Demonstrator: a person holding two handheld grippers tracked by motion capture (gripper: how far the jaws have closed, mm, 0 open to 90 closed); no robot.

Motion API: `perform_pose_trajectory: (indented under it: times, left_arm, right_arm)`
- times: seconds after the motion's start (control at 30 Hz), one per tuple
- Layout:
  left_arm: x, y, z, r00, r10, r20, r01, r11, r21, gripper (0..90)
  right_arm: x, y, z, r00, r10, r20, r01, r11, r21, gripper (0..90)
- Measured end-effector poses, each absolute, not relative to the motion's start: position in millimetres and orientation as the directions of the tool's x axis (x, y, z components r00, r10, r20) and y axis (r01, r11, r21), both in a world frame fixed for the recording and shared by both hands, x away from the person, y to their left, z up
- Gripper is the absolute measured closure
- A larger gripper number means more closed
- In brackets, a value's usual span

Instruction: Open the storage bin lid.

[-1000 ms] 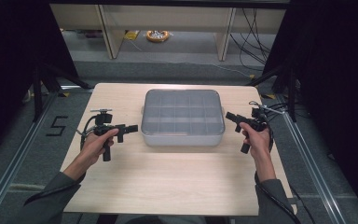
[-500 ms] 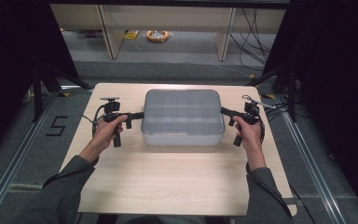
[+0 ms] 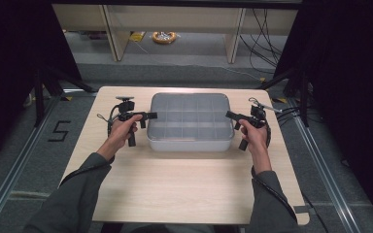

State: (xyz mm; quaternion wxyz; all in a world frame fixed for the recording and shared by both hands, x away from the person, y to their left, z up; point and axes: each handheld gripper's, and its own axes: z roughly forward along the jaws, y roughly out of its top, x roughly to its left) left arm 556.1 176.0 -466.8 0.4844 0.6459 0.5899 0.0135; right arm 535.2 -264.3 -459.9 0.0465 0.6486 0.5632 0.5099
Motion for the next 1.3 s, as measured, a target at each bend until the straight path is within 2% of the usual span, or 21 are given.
perform_pose_trajectory:
  times: [0.23, 0.3, 0.37, 0.6, 0.7, 0.9, 0.97, 1.0, 1.1, 1.3]
  left_arm:
    - [561.0, 170.3, -465.9, 0.291, 0.786, -0.545, 0.747, 0.169, 0.643, 43.7]
    - [561.0, 171.5, -464.1, 0.283, 0.794, -0.538, 0.735, 0.181, 0.654, 50.2]
    - [560.9, 172.2, -463.9, 0.276, 0.790, -0.547, 0.736, 0.193, 0.649, 52.7]
    - [557.0, 169.4, -460.3, 0.271, 0.803, -0.531, 0.727, 0.191, 0.660, 53.3]
    - [556.1, 169.9, -459.1, 0.263, 0.804, -0.533, 0.726, 0.199, 0.658, 53.9]
    - [553.0, 169.5, -453.5, 0.260, 0.811, -0.524, 0.721, 0.198, 0.664, 55.9]
    - [552.1, 169.5, -451.5, 0.257, 0.812, -0.525, 0.717, 0.204, 0.666, 56.9]
    - [552.2, 170.3, -450.9, 0.250, 0.809, -0.532, 0.720, 0.212, 0.661, 57.2]
    - [551.9, 172.1, -449.2, 0.249, 0.804, -0.540, 0.721, 0.219, 0.658, 58.1]
    - [546.6, 171.4, -438.3, 0.261, 0.799, -0.542, 0.708, 0.224, 0.670, 60.3]
  right_arm:
    - [535.4, -258.1, -458.2, -0.134, 0.764, 0.631, 0.699, -0.378, 0.606, 51.9]
    - [536.8, -257.4, -460.3, -0.148, 0.781, 0.607, 0.682, -0.364, 0.634, 53.6]
    - [536.0, -256.5, -459.1, -0.135, 0.783, 0.608, 0.690, -0.366, 0.624, 54.2]
    - [533.0, -252.2, -455.4, -0.109, 0.795, 0.596, 0.685, -0.375, 0.625, 59.6]
    - [532.7, -252.6, -453.7, -0.129, 0.809, 0.574, 0.669, -0.356, 0.652, 60.6]
    - [530.0, -249.5, -450.5, -0.099, 0.814, 0.572, 0.666, -0.374, 0.646, 61.8]
    - [531.3, -253.8, -454.2, -0.129, 0.838, 0.530, 0.642, -0.337, 0.689, 63.2]
    - [529.0, -250.1, -451.1, -0.085, 0.815, 0.573, 0.655, -0.387, 0.648, 64.8]
    - [527.4, -250.4, -447.1, -0.081, 0.811, 0.580, 0.656, -0.395, 0.643, 65.6]
    - [524.6, -252.6, -438.6, -0.123, 0.834, 0.537, 0.612, -0.362, 0.703, 66.9]
